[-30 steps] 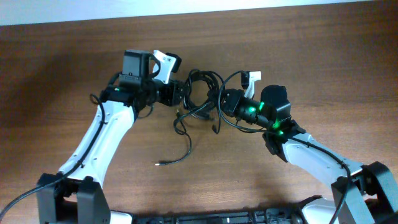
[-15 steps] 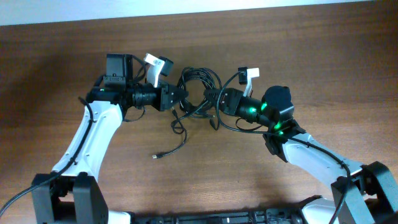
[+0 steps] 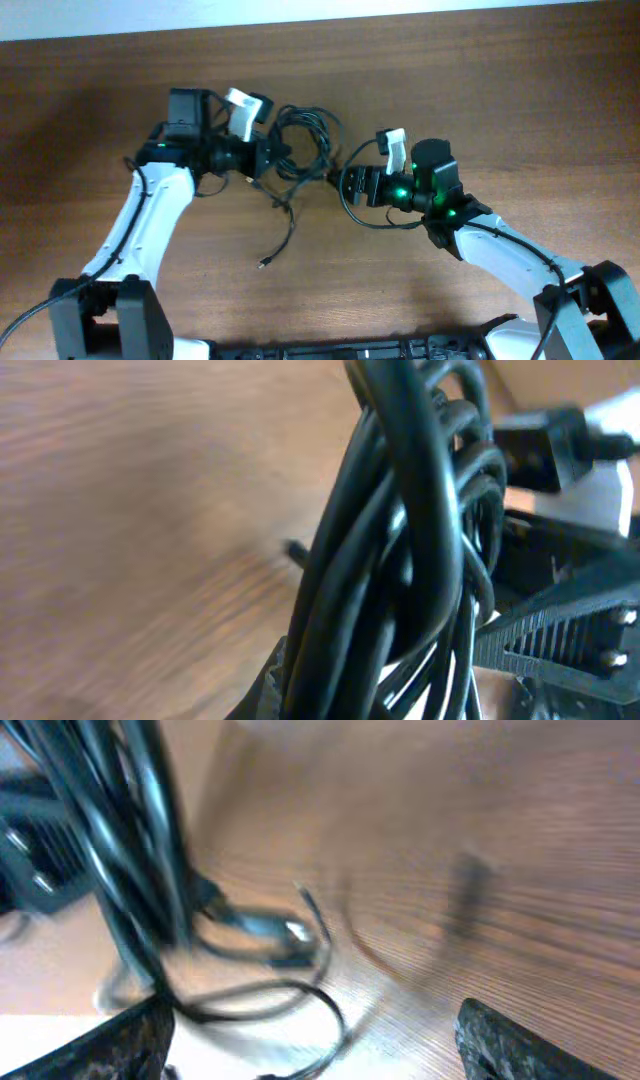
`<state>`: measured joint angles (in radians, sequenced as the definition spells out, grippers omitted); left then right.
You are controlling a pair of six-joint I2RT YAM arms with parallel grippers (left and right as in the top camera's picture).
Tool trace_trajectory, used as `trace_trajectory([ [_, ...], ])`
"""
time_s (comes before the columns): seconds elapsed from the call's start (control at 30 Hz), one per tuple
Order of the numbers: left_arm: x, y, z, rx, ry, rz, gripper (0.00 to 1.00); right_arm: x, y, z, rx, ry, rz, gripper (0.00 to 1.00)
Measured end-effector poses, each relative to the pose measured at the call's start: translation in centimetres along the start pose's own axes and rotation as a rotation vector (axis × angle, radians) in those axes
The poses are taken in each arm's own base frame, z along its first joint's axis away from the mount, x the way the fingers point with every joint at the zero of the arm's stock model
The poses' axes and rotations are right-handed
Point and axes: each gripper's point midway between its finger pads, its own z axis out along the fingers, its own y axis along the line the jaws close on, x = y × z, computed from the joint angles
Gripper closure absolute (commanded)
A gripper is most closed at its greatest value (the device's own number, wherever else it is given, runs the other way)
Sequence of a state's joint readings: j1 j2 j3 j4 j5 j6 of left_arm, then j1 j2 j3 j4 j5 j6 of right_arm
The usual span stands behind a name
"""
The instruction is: Untangle cables
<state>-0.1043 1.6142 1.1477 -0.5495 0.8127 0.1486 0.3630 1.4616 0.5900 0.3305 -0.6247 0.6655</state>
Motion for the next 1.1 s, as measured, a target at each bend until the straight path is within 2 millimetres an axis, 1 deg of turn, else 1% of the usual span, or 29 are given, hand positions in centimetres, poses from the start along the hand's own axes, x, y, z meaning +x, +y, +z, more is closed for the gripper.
trace_trajectory([
  [0.03, -0.1, 0.7, -0.5, -0.016, -0.011, -0.016, 1.0, 0.1, -0.2, 0.0, 0.01, 0.001, -0.024, 0.18],
  [0.07, -0.2, 1.6, -1.1, -0.035, -0.025, -0.04, 1.0, 0.0, -0.3, 0.0, 0.016, -0.002, -0.071, 0.2],
  [0.1, -0.3, 1.9, -1.3, -0.042, -0.029, -0.051, 1.0, 0.0, -0.3, 0.0, 0.017, -0.003, -0.09, 0.2],
  [0.17, -0.3, 1.7, -1.3, -0.032, -0.031, -0.052, 1.0, 0.2, -0.1, 0.2, 0.016, 0.003, -0.167, 0.21],
  [0.23, -0.3, 1.4, -1.3, -0.012, -0.033, -0.054, 1.0, 0.8, 0.9, 0.7, -0.006, 0.013, -0.275, 0.3],
  [0.27, -0.3, 1.3, -1.3, -0.007, -0.03, -0.057, 1.0, 1.1, 1.6, 1.0, -0.021, 0.014, -0.361, 0.39],
  [0.33, -0.1, 0.9, -1.3, 0.012, -0.026, -0.066, 1.0, 1.2, 1.6, 1.5, 0.014, 0.0, -0.438, 0.71],
  [0.37, -0.1, 0.7, -1.3, 0.028, -0.027, -0.067, 1.0, 0.8, 1.5, 1.6, 0.041, -0.024, -0.47, 0.91],
  [0.4, -0.2, 0.5, -1.3, 0.04, -0.029, -0.067, 1.0, 0.6, 1.5, 1.6, 0.054, -0.038, -0.485, 0.96],
  [0.43, -0.2, 0.4, -1.3, 0.045, -0.029, -0.068, 1.0, 0.4, 1.7, 1.7, 0.057, -0.048, -0.505, 0.96],
  [0.5, -0.2, 0.3, -1.3, 0.049, -0.03, -0.068, 1.0, 1.2, 2.4, 2.0, 0.029, -0.029, -0.52, 0.96],
  [0.53, -0.2, 0.4, -1.3, 0.046, -0.029, -0.069, 1.0, 1.7, 2.9, 2.0, -0.01, -0.008, -0.493, 0.96],
  [0.57, 0.0, 0.7, -1.3, 0.024, -0.024, -0.074, 1.0, 2.5, 3.8, 2.0, -0.069, 0.027, -0.44, 0.96],
  [0.6, 0.2, 1.5, -1.3, -0.024, -0.015, -0.083, 1.0, 3.1, 4.4, 1.9, -0.108, 0.053, -0.405, 0.96],
  [0.67, 0.5, 3.0, -1.3, -0.113, 0.001, -0.115, 1.0, 4.0, 6.3, 1.5, -0.222, 0.105, -0.332, 0.96],
  [0.7, 0.8, 3.8, -1.4, -0.164, 0.011, -0.127, 1.0, 4.0, 7.8, 1.1, -0.292, 0.114, -0.308, 0.96],
  [0.73, 1.0, 4.1, -1.3, -0.194, 0.019, -0.132, 1.0, 3.5, 10.0, 0.4, -0.386, 0.101, -0.31, 0.96],
  [0.77, 1.1, 4.2, -1.1, -0.212, 0.028, -0.129, 1.0, 3.1, 11.2, -0.2, -0.438, 0.088, -0.31, 0.96],
  [0.83, 1.2, 4.1, -0.7, -0.228, 0.042, -0.118, 1.0, 2.2, 12.9, -1.0, -0.508, 0.055, -0.319, 0.96],
  [0.87, 1.4, 3.9, -0.3, -0.243, 0.054, -0.104, 1.0, 1.9, 13.3, -1.3, -0.526, 0.049, -0.312, 0.96],
  [0.97, 1.8, 3.7, 0.5, -0.304, 0.089, -0.068, 1.0, 0.1, 12.7, -2.1, -0.521, 0.004, -0.278, 0.96],
  [1.0, 1.9, 3.7, 0.7, -0.314, 0.095, -0.064, 1.0, -0.6, 12.3, -2.2, -0.506, -0.015, -0.265, 0.96],
  [1.1, 2.7, 3.3, 1.2, -0.341, 0.135, -0.062, 1.0, -3.3, 10.6, -2.2, -0.416, -0.131, -0.225, 0.96],
])
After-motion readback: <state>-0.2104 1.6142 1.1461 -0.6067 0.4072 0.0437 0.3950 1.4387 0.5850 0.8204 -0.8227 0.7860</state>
